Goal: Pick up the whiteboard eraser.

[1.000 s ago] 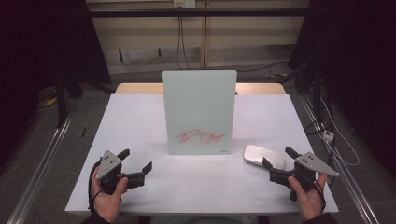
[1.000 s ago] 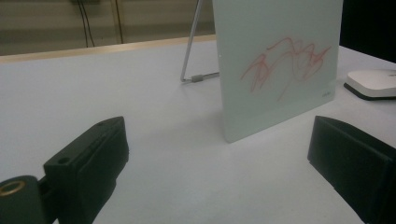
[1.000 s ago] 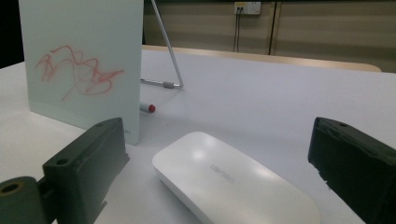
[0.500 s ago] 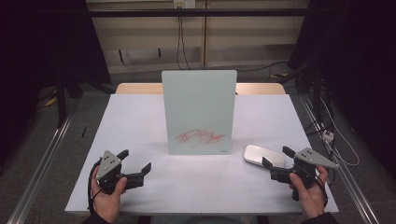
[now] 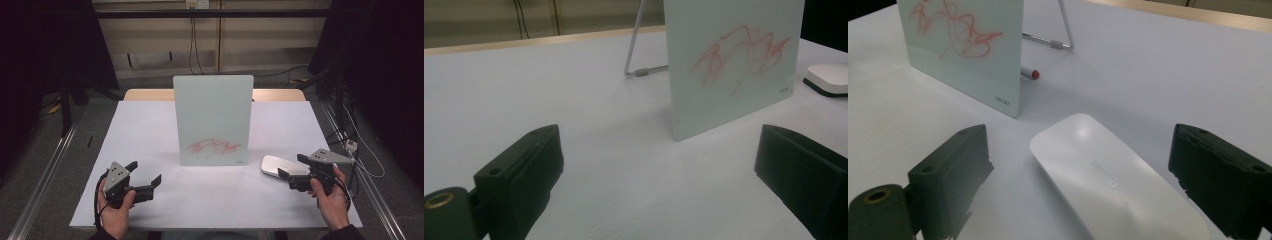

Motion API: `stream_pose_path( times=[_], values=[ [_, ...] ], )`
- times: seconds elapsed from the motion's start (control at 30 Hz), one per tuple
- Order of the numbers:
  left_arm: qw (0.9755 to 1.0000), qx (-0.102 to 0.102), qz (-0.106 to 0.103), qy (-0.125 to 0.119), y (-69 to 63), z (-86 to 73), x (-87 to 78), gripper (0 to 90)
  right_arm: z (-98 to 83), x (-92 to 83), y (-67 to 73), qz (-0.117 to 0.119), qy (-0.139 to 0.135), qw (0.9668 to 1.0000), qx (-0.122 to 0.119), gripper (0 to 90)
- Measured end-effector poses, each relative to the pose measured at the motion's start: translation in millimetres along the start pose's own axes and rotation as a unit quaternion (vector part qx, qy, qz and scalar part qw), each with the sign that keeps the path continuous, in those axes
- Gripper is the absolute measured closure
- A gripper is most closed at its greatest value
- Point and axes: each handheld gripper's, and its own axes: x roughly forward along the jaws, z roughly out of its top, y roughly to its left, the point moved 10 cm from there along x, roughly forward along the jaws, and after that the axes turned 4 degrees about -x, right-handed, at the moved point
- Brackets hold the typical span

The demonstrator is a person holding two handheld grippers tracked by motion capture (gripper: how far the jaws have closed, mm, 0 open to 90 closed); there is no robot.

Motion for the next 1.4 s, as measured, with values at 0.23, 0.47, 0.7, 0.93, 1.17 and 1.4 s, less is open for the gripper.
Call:
stream_pose_path(
  times=[0.23, 0.47, 0.7, 0.93, 1.17, 1.4],
  values=[
    [0.9999, 0.01, -0.003, -0.001, -1.2, 1.1, 0.4, 5.1, 0.1, 9.6, -5.5, 0.021, 0.038, 0.999, -0.009, 5.7],
    [0.9998, 0.012, -0.014, 0.002, -3.5, 1.2, 1.7, 5.2, 1.6, 23.1, -14.0, 0.033, 0.075, 0.9966, -0.015, 5.5],
    [0.9996, 0.014, -0.023, 0.006, -7.0, 0.3, 3.1, 5.2, -1.1, 29.8, -19.1, 0.053, 0.117, 0.9914, -0.023, 6.3],
    [0.9995, 0.024, -0.017, 0.01, -5.9, -1.1, 1.7, 5.2, -5.9, 34.0, -21.3, 0.063, 0.153, 0.9857, -0.035, 9.2],
    [0.9996, 0.017, -0.019, 0.012, -5.6, -2.1, 2.1, 5.2, -5.3, 41.6, -24.3, 0.085, 0.186, 0.9754, -0.082, 8.5],
    [0.9997, 0.014, -0.019, 0.011, -5.6, -2.2, 1.7, 5.2, -13.0, 46.6, -18.2, 0.122, 0.236, 0.9556, -0.127, 13.6]
  ],
)
